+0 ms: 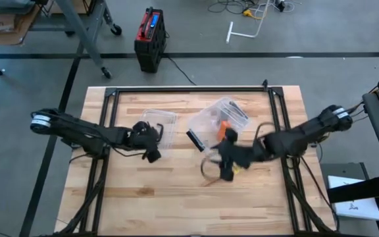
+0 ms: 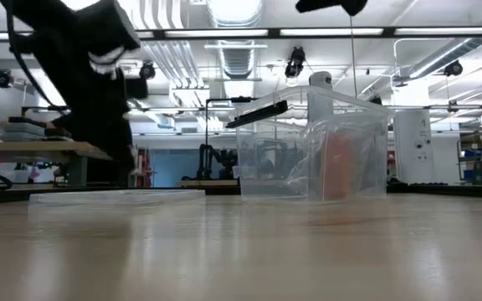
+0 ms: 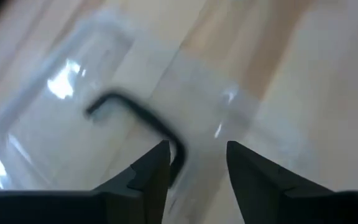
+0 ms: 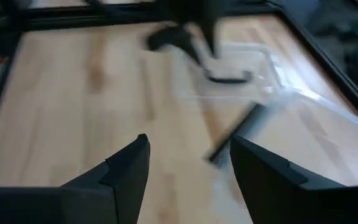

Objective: Roll bandage
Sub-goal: Close the transparent bin

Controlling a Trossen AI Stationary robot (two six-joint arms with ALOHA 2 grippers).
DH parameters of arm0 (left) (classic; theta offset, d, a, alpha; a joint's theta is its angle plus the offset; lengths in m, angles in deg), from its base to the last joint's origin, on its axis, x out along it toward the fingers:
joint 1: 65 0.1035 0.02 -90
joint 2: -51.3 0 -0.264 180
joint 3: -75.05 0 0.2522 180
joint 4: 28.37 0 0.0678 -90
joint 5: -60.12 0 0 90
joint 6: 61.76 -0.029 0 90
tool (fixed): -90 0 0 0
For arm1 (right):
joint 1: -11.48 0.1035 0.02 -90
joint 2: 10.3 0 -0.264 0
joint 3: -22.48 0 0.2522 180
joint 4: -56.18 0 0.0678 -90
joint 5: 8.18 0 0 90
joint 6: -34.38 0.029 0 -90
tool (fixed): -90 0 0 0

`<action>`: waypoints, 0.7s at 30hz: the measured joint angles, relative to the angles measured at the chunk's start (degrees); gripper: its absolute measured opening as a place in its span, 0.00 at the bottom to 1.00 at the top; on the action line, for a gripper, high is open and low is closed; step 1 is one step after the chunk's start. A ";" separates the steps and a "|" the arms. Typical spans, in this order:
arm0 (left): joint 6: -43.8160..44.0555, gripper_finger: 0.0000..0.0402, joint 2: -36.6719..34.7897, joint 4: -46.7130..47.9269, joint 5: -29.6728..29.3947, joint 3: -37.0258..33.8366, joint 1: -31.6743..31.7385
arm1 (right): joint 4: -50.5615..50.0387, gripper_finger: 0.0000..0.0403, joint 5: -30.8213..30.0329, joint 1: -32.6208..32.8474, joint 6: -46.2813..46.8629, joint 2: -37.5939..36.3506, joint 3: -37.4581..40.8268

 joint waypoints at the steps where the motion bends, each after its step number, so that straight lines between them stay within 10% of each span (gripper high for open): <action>1: 1.15 0.38 0.83 -0.36 0.31 -0.91 0.73 | 1.37 0.54 -0.55 1.80 -0.96 0.77 0.16; 10: 2.01 0.39 10.12 -15.42 9.71 -5.22 -3.11 | 2.25 0.52 -5.90 10.67 -5.76 9.29 0.65; 17: 4.84 0.41 16.92 -19.13 19.14 1.49 -17.69 | -0.25 0.51 -6.78 10.91 -6.82 16.03 0.73; 21: 4.35 0.41 18.36 -15.36 12.86 11.11 -27.13 | 0.48 0.51 -6.72 12.08 -9.06 22.05 0.76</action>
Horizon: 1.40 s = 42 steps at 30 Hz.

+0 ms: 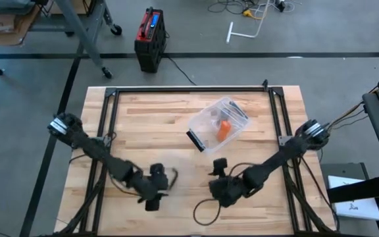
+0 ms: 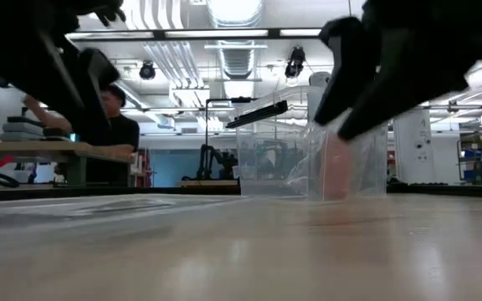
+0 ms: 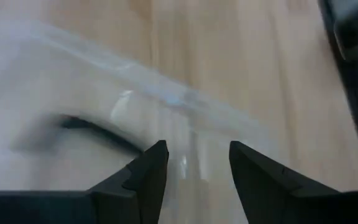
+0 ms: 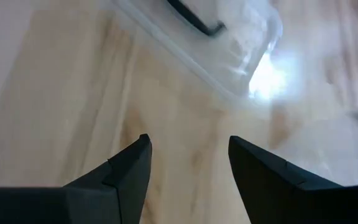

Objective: Roll bandage
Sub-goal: Close the transparent bin

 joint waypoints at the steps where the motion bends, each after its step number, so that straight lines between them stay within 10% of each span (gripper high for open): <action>1: 1.59 0.41 -0.19 3.60 -4.16 2.42 -1.66 | 0.76 0.52 0.02 0.32 -1.00 1.57 0.04; 5: 17.27 0.41 -0.28 25.13 -17.55 8.25 -4.90 | 6.77 0.52 0.08 2.41 -4.50 7.06 -0.06; 9: 33.91 0.41 -0.38 36.25 -16.87 7.23 -6.00 | 11.38 0.52 0.25 4.77 -10.31 11.47 -2.39; 21: 35.49 0.38 5.80 0.16 -12.77 -7.83 -5.04 | 12.87 0.50 0.39 5.38 -25.18 20.90 -10.42; 42: 20.65 0.33 7.76 -0.79 -17.37 -6.93 2.94 | 13.05 0.48 -16.02 4.54 -33.46 11.01 -10.54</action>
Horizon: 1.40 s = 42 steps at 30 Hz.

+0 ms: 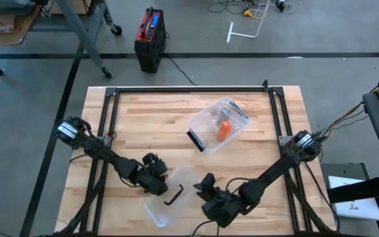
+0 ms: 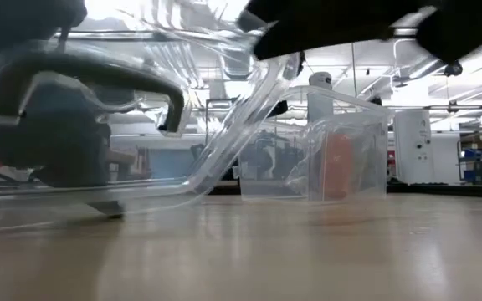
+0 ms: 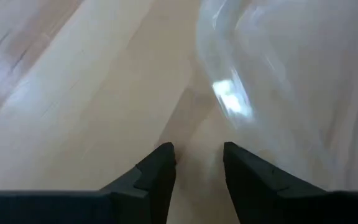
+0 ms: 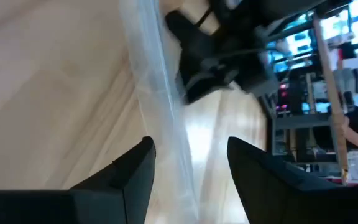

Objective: Roll bandage
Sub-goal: Close the transparent bin

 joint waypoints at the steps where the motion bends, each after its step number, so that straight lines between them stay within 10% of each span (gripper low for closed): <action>1: -0.35 0.33 -0.04 -0.85 -0.06 0.01 0.11 | 1.26 0.48 -0.40 -0.09 -0.14 -0.18 0.00; 13: -8.49 0.34 -0.19 -5.26 0.03 2.29 1.01 | 6.26 0.42 3.61 -2.68 0.16 -0.27 0.04; 22: -11.61 0.36 -4.66 12.49 -3.25 8.91 1.10 | 5.27 0.08 4.57 -2.39 -0.47 -0.70 0.09; 30: -1.64 0.36 -18.95 47.01 -19.15 20.50 -8.21 | 0.86 0.09 -11.76 2.92 -5.50 -9.01 -2.04; 42: -4.73 0.39 -34.12 47.16 -30.39 22.42 -19.80 | 0.03 0.09 -23.18 6.58 -14.39 -25.57 -2.31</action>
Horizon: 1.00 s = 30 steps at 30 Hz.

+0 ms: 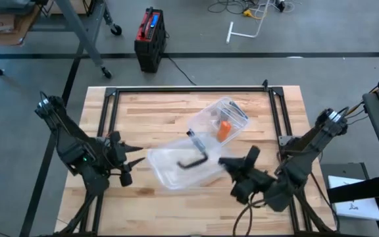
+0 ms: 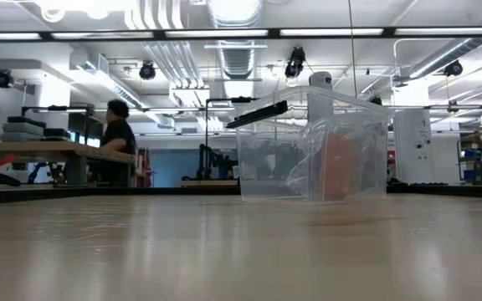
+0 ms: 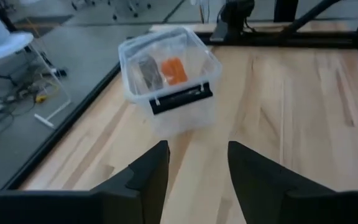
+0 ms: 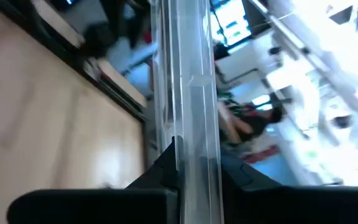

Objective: Roll bandage
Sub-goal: Close the transparent bin

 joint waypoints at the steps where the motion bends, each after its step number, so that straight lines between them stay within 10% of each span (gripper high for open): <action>1: -0.97 0.40 -0.30 -1.36 -0.71 -0.65 0.18 | -1.18 0.09 -1.33 -0.16 -1.53 -0.89 0.28; 5: -5.68 0.42 -1.07 -5.90 -1.80 -2.55 1.10 | -13.11 0.08 -6.29 -2.03 -0.33 -4.12 1.22; 13: -5.33 0.42 -6.82 -11.42 1.94 -9.95 5.84 | -53.42 0.08 -7.75 -9.57 31.12 -7.43 6.43; 19: -23.63 0.38 -12.00 -33.11 11.70 -20.88 20.95 | -56.30 0.08 -11.27 -15.63 32.52 -11.96 12.35; 22: -37.89 0.36 -13.28 -50.04 27.42 -25.67 35.80 | -46.96 0.08 -6.75 -20.61 23.06 -14.70 15.63; 26: -45.97 0.35 -13.21 -66.00 55.07 -28.98 57.87 | -9.14 0.08 12.08 -27.33 -6.22 -20.10 22.65; 30: -44.37 0.34 -11.43 -70.05 73.34 -29.66 72.89 | 22.71 0.08 11.54 -31.25 -39.38 -22.66 28.74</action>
